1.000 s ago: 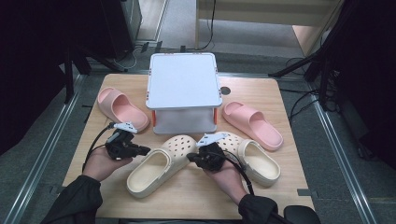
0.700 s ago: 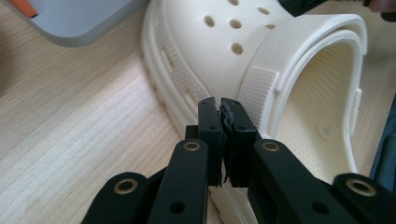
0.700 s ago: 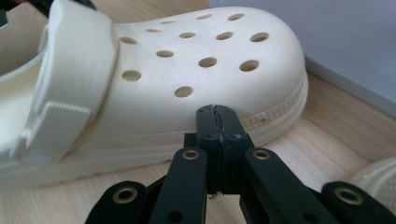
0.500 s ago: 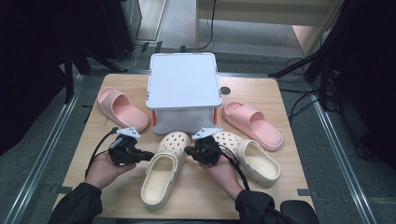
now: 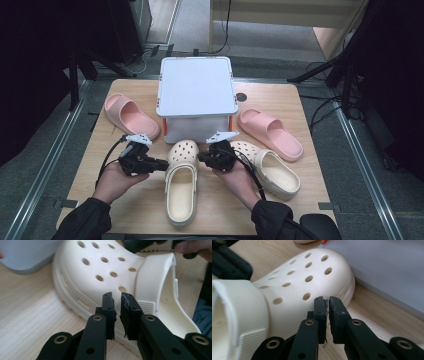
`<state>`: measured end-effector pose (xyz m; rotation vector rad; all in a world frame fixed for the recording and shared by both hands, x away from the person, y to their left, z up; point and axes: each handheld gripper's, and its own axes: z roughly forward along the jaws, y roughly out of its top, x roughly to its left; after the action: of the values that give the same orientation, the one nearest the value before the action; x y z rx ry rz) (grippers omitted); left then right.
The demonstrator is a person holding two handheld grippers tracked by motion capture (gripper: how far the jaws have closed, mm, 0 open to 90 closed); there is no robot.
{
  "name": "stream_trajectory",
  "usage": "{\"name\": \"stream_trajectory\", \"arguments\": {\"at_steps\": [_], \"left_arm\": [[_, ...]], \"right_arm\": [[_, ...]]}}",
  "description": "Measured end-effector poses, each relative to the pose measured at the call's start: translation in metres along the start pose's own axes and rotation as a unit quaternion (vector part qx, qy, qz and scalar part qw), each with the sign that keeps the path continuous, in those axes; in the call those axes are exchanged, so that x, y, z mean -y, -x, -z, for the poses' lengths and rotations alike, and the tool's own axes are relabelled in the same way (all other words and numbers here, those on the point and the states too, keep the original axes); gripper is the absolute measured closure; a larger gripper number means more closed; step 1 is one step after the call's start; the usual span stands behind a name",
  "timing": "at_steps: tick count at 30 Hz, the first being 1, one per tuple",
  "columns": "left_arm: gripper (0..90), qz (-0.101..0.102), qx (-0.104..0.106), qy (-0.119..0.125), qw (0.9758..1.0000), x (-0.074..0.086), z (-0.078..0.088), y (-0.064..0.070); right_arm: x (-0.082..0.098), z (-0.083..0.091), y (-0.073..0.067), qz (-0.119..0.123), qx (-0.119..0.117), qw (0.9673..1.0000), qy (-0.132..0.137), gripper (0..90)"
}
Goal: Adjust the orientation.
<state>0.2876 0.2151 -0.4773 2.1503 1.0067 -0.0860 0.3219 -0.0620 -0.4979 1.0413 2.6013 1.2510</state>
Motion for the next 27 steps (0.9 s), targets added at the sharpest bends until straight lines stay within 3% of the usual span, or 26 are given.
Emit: {"name": "stream_trajectory", "arguments": {"at_steps": [4, 8, 10, 14, 18, 22, 27], "left_arm": [[76.8, 0.005, 0.004, 0.018, 0.9998, -0.006, 0.012, -0.005], [72.6, 0.007, 0.007, 0.029, 0.9995, -0.014, 0.020, -0.008], [69.2, 0.007, 0.010, 0.026, 0.9996, -0.019, 0.024, -0.008], [71.6, 0.003, 0.005, 0.025, 0.9997, -0.033, 0.035, -0.006], [73.0, -0.012, 0.001, 0.035, 0.9993, -0.045, 0.042, -0.008], [70.2, -0.013, 0.003, 0.039, 0.9992, -0.055, 0.046, -0.013], [75.6, -0.009, 0.000, 0.041, 0.9991, -0.067, 0.054, -0.021]], "right_arm": [[-0.002, 0.010, -0.003, 0.007, 0.000, 0.9999, 0.010, 77.1], [-0.001, 0.023, -0.006, 0.007, -0.021, 0.9996, 0.017, 66.9], [0.000, 0.030, -0.009, 0.015, -0.012, 0.9997, 0.017, 66.8], [-0.002, 0.045, -0.017, 0.018, -0.015, 0.9992, 0.031, 61.1], [0.001, 0.050, -0.023, 0.021, -0.019, 0.9992, 0.028, 56.8], [0.005, 0.055, -0.029, 0.023, -0.025, 0.9992, 0.022, 53.4], [0.013, 0.061, -0.038, 0.019, -0.035, 0.9990, 0.017, 52.1]]}}
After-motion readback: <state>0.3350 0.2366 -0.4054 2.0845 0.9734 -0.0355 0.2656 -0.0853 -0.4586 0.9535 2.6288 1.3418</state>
